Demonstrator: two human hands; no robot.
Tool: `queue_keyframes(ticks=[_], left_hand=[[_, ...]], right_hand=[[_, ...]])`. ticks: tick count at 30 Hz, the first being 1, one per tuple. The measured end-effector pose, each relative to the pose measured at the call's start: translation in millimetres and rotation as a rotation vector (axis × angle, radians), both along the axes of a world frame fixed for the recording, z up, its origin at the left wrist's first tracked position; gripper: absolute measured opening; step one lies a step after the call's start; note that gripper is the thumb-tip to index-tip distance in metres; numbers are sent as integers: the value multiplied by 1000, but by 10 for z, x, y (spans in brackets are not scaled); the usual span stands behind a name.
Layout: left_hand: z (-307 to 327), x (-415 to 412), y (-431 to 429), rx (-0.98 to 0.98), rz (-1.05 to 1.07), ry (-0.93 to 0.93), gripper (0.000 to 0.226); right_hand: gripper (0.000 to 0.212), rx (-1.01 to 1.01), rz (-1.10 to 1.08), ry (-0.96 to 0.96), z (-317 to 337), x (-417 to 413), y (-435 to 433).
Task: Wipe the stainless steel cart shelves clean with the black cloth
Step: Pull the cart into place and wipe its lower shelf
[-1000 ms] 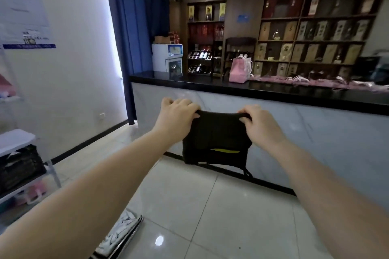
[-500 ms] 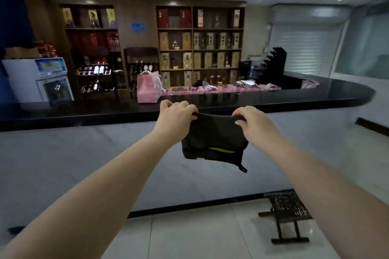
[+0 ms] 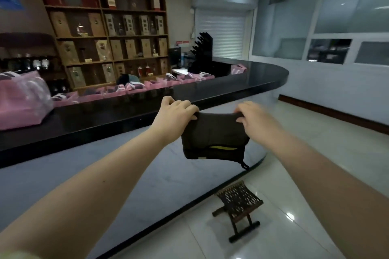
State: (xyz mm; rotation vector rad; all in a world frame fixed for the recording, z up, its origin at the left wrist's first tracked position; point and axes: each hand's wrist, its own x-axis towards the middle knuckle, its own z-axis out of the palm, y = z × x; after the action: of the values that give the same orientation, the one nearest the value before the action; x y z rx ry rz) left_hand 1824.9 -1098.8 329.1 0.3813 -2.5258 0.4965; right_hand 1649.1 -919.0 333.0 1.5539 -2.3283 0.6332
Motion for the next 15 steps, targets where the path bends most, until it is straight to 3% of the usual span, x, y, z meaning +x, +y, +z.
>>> queue_keyframes(ticks=[8, 15], left_hand=[[-400, -2346, -427, -32, -395, -123, 24], [-878, -4308, 357, 11, -781, -231, 23]], right_hand=[[7, -76, -401, -129, -567, -1493, 165], [8, -139, -888, -285, -1032, -2241, 1014]])
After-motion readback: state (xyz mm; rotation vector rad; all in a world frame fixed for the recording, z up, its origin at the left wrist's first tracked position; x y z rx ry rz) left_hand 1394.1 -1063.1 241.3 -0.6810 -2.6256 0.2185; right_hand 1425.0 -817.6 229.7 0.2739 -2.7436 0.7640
